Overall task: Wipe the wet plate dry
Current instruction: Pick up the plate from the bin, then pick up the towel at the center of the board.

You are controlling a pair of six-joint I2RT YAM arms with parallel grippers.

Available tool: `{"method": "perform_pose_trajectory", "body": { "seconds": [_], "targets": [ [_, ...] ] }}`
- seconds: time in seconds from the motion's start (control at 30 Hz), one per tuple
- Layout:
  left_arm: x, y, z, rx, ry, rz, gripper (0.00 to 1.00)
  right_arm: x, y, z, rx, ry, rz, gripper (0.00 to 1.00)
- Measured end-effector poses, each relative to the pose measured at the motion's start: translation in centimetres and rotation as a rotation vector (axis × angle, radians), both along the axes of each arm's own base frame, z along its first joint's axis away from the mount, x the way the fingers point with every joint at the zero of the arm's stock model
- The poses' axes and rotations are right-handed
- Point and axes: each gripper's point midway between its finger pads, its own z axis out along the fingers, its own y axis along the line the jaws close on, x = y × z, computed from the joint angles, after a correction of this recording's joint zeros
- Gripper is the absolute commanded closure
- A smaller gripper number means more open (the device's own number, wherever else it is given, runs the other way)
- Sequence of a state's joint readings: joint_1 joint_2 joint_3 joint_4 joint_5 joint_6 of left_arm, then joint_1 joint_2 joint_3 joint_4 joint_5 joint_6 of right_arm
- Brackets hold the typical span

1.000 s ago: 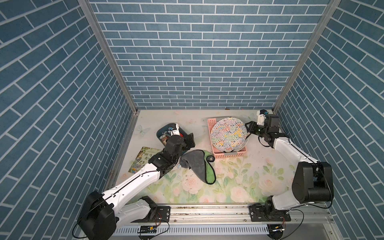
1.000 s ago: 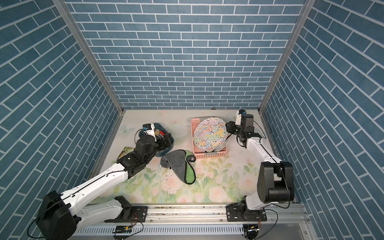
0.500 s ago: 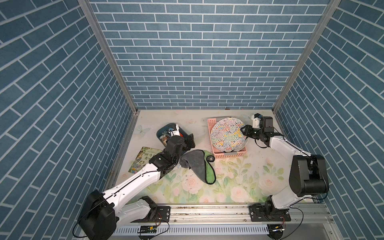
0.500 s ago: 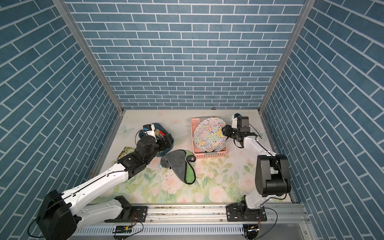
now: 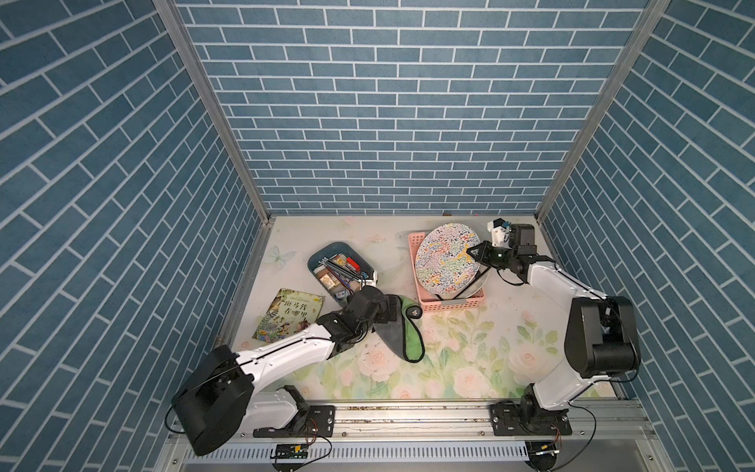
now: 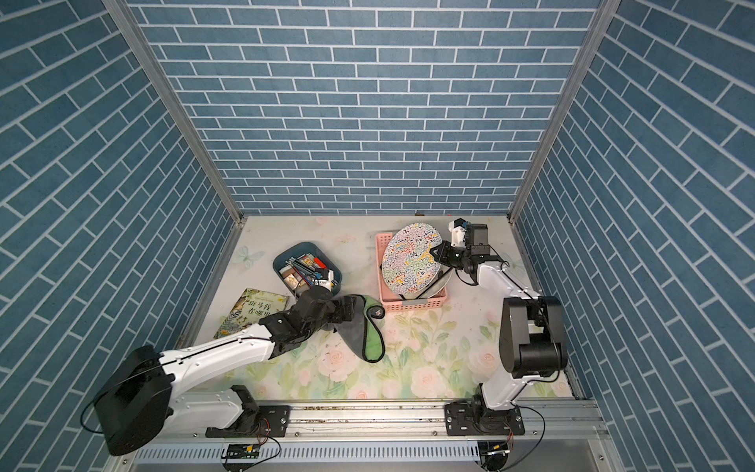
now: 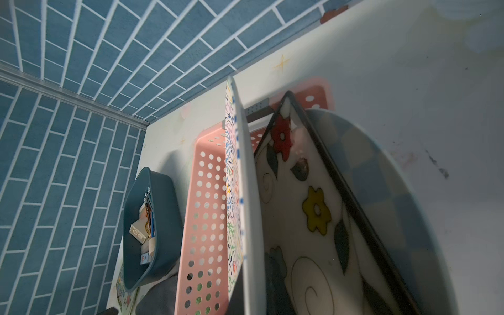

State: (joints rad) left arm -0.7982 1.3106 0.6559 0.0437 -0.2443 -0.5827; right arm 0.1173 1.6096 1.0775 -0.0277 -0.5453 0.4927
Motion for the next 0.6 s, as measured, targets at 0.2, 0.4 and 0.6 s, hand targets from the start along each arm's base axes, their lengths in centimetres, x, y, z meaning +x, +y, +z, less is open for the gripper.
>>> {"method": "perform_pose_trajectory", "body": {
  "seconds": [0.2,0.4,0.6],
  "targets": [
    [1.5,-1.2,-4.6,0.161,0.119,0.029,0.0,-3.5,-1.3,8.9,0.023,-0.256,-0.074,1.0],
    [2.1,-1.4,-9.1,0.316,0.19,0.058,0.0,-6.2,-1.5,15.0,0.088,-0.427,-0.083,1.0],
    [2.6,-2.7,-10.0,0.306,0.184,0.043,0.03,-7.1,-1.3,13.0,0.09,-0.358,-0.074,1.0]
  ]
}}
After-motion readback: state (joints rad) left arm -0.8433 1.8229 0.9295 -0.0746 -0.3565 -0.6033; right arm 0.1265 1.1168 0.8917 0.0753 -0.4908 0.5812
